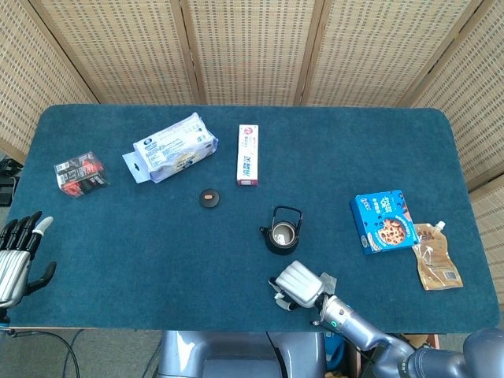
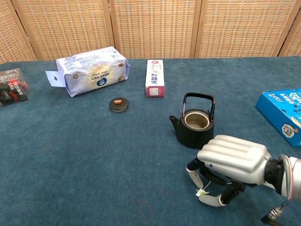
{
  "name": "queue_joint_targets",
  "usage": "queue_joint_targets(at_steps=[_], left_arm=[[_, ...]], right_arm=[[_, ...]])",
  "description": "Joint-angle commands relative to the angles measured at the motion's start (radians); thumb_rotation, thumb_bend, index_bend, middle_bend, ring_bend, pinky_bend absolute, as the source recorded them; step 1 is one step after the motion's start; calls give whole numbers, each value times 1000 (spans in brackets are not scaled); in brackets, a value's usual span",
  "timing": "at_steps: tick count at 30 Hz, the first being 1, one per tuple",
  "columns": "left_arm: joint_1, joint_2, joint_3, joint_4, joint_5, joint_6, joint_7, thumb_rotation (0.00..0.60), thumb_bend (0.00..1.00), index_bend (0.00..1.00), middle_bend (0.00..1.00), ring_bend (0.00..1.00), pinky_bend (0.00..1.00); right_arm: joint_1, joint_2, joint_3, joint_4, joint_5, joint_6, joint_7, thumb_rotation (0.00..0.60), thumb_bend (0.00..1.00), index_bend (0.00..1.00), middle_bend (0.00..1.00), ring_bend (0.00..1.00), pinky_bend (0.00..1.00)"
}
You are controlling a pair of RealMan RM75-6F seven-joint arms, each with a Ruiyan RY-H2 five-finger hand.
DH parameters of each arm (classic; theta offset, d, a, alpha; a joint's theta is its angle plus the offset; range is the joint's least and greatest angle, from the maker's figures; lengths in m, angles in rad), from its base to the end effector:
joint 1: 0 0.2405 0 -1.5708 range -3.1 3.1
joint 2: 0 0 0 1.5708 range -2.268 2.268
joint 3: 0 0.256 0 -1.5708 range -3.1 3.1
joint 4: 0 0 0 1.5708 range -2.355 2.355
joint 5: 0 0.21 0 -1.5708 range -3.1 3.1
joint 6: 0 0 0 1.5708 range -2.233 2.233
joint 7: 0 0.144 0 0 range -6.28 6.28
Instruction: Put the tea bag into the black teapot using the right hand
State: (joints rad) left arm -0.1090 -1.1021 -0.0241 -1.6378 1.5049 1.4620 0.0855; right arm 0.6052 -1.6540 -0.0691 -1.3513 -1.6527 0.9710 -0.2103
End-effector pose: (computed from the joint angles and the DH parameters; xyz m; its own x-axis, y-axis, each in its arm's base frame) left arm -0.3057 0.1826 0.1553 0.4672 0.0390 0.8833 0.8840 -0.0396 -0.4659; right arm -0.1779 -0.2428 -0.0781 0.6305 -0.2720 0.7270 -0.6391 -0.7134 0.2874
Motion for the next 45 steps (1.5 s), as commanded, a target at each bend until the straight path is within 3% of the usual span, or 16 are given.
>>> queue_joint_targets(at_steps=[1, 11, 45], left_arm=[[1, 0, 0, 1, -1, 0, 0, 600, 409, 0, 0, 0, 0], [2, 0, 0, 3, 0, 1, -1, 600, 408, 0, 0, 0, 0], [1, -4, 1, 5, 1, -3, -1, 600, 408, 0, 0, 0, 0]], right_arm=[[1, -1, -1, 2, 0, 0, 2, 480, 514, 597, 874, 888, 973], [1, -7, -4, 7, 1, 8, 6, 525, 517, 623, 880, 888, 973], [0, 26, 17, -23, -3, 67, 20, 550, 639, 653, 884, 891, 981]])
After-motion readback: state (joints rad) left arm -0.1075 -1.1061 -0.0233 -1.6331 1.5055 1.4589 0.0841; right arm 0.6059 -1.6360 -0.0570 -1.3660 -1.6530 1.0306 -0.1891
